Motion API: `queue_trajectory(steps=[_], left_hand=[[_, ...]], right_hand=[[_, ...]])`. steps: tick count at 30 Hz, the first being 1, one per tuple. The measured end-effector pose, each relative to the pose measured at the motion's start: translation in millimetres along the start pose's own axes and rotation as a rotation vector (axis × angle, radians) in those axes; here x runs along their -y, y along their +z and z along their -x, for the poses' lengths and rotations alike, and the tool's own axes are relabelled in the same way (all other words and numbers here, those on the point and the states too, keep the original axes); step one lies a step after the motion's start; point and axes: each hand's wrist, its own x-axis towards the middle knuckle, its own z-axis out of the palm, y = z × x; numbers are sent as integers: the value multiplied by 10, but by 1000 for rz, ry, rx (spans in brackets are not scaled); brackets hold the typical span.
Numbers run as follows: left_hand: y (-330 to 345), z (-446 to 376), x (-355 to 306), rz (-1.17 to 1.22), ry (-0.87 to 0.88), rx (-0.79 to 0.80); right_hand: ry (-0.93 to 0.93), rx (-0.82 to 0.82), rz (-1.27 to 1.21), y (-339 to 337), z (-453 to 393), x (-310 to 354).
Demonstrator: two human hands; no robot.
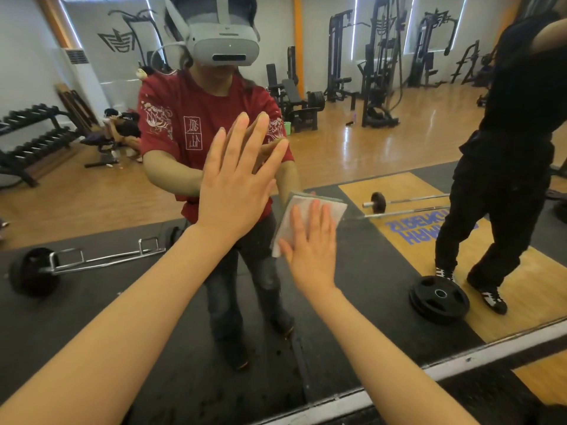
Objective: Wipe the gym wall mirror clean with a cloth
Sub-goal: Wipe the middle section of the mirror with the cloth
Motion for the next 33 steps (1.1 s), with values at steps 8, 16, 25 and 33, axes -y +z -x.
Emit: queue_trajectory(steps=[8,16,25,33], left_hand=[[-12,-18,-43,0,-25,11],[-8,-21,-41,-26,-22,11],[-102,99,8,26,-41,50],[-137,1243,-244,18,-228,225]], right_hand=[[252,-100,-129,-262,-340,-599],[41,-8,-8,-70,43,-130],[-271,-24,63,-229,-293,-58],[-308,-42,16,-242,-284,-124]])
